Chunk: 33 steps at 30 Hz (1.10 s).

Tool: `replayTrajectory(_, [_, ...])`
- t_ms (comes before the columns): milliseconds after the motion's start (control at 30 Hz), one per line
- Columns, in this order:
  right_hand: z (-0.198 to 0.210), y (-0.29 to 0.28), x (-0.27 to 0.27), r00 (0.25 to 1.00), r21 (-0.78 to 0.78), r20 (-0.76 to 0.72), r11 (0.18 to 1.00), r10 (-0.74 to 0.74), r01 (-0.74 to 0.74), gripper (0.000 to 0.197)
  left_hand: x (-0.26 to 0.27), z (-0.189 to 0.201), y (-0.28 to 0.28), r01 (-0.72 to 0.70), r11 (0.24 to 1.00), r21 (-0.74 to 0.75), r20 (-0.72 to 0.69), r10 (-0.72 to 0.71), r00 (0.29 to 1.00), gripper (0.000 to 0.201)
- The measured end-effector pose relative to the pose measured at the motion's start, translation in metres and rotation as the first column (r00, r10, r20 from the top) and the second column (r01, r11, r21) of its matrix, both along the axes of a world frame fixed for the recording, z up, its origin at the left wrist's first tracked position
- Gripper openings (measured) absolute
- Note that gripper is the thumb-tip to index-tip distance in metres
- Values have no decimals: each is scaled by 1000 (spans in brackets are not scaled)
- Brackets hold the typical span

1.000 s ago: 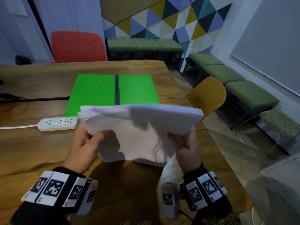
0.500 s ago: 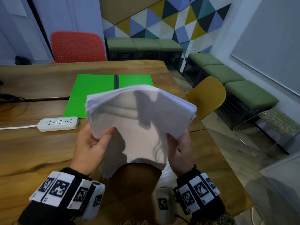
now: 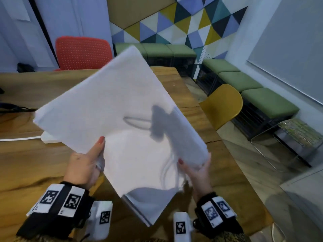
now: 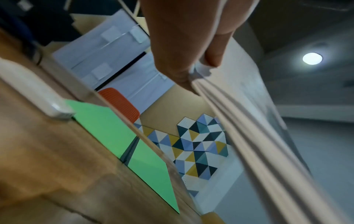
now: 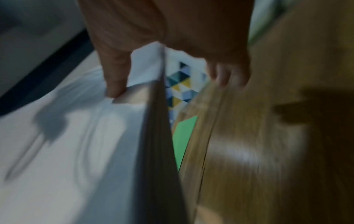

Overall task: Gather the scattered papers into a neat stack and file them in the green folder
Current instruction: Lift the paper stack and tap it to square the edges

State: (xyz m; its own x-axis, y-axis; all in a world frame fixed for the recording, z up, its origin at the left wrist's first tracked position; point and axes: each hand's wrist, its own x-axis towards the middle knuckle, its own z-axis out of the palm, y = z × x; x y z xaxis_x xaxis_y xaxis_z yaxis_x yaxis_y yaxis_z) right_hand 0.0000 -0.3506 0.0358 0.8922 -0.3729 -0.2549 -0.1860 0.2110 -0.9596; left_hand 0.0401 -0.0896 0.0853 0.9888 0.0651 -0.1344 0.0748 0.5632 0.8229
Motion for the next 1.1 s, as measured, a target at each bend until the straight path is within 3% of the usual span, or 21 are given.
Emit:
replayTrajectory(67, [-11,0,-7,984,369,38,913,173,-175,114,2,-9,2,-23,989,-145,-102,8,995,90])
replayTrajectory(100, [-11,0,-9,966,416,64,874,249,-252,94,2,-11,-1,-23,984,-179,-142,-3,990,90])
replayTrajectory(167, [-9,-2,-6,957,383,133,877,258,-290,67,2,-13,-4,-15,988,-152,-172,-11,985,72])
replayTrajectory(267, [-3,-20,6,970,291,232,947,68,-136,80,2,-9,16,-4,994,-105,-157,-13,988,19])
replayTrajectory(300, [1,-30,8,966,241,257,967,17,-81,83,5,-6,31,9,989,-147,-118,-27,993,11])
replayTrajectory(367, [4,-48,9,954,117,295,989,53,-91,71,11,0,55,210,925,-315,-4,-222,975,38])
replayTrajectory(400, [7,-55,9,954,54,283,991,99,-119,54,11,3,61,309,914,-262,25,-314,949,46])
replayTrajectory(467, [15,-58,7,949,-35,252,982,189,-186,12,14,3,60,336,923,189,30,-348,937,59])
replayTrajectory(500, [16,-56,8,949,-97,240,978,205,-187,21,15,2,53,228,897,379,55,-268,962,66])
replayTrajectory(533, [15,-52,8,953,-116,213,974,216,-195,23,13,2,46,137,877,461,63,-187,980,69])
replayTrajectory(600, [11,-42,5,959,-88,194,977,209,-195,20,7,-1,35,78,881,467,93,-137,986,56])
replayTrajectory(667, [-4,-35,0,971,-104,157,980,182,-167,57,-3,-8,26,65,914,401,61,-97,993,45])
replayTrajectory(733, [-18,-34,-5,987,-180,87,977,135,-117,67,-12,-20,21,61,913,404,37,-83,996,39])
replayTrajectory(833, [-31,-40,-6,992,-270,42,958,116,-100,49,-16,-36,17,-9,873,487,48,-16,999,36])
replayTrajectory(900, [-30,-41,-5,995,-341,16,936,95,-83,26,-15,-35,15,-22,873,486,35,6,999,32])
replayTrajectory(967, [-23,-37,-5,997,-361,31,931,74,-58,16,-13,-32,16,-41,875,482,57,16,998,23])
replayTrajectory(1000, [-19,-36,-6,996,-348,51,936,73,-51,20,-14,-27,16,-29,882,470,66,-3,998,26])
replayTrajectory(1033, [-15,-35,-8,993,-328,75,943,86,-57,30,-15,-24,17,-14,879,476,79,-27,996,48])
replayTrajectory(1100, [-4,-34,-13,986,-274,99,956,135,-103,69,-15,-22,19,-23,841,541,73,-20,997,84])
